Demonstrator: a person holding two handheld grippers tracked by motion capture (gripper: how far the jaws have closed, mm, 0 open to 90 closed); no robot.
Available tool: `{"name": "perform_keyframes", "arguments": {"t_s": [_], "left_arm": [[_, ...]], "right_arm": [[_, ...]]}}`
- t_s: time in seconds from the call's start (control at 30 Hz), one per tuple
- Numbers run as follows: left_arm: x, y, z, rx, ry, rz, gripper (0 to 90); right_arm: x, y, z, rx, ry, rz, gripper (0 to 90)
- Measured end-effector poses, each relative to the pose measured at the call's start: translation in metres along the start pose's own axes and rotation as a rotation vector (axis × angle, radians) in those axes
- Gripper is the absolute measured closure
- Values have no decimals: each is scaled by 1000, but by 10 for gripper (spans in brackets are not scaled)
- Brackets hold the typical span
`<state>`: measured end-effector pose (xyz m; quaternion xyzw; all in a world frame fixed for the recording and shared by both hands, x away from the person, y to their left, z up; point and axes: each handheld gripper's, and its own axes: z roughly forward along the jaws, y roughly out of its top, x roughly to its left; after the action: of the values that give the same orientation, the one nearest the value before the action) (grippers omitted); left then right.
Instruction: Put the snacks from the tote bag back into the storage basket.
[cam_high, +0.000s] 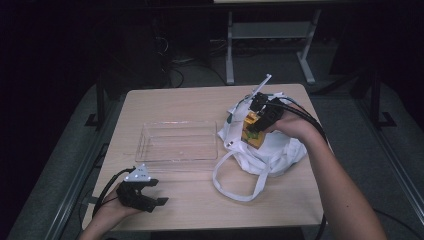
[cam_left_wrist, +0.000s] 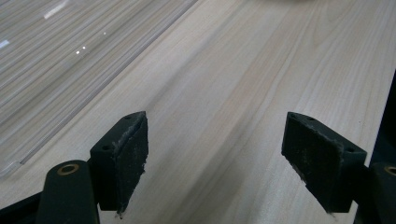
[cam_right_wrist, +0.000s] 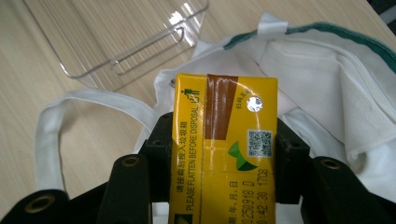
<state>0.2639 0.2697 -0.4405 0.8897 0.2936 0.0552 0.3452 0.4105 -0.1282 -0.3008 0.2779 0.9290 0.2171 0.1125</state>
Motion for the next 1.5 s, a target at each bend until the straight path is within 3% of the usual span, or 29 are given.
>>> {"name": "perform_keyframes", "arguments": {"t_s": [0.4, 0.47, 0.7, 0.73, 1.5], "left_arm": [[0, 0, 1, -11, -6, -10, 225], [1, 0, 1, -4, -5, 8, 225], [-1, 0, 1, -13, -11, -14, 225], [1, 0, 0, -7, -9, 4, 225], [1, 1, 0, -6, -13, 14, 225]], "right_arm": [[11, 16, 1, 3, 31, -46, 518], [12, 18, 2, 1, 36, -52, 518], [17, 25, 3, -7, 53, -68, 518], [18, 26, 3, -7, 55, -71, 518], [39, 53, 10, -20, 112, -170, 518]]}}
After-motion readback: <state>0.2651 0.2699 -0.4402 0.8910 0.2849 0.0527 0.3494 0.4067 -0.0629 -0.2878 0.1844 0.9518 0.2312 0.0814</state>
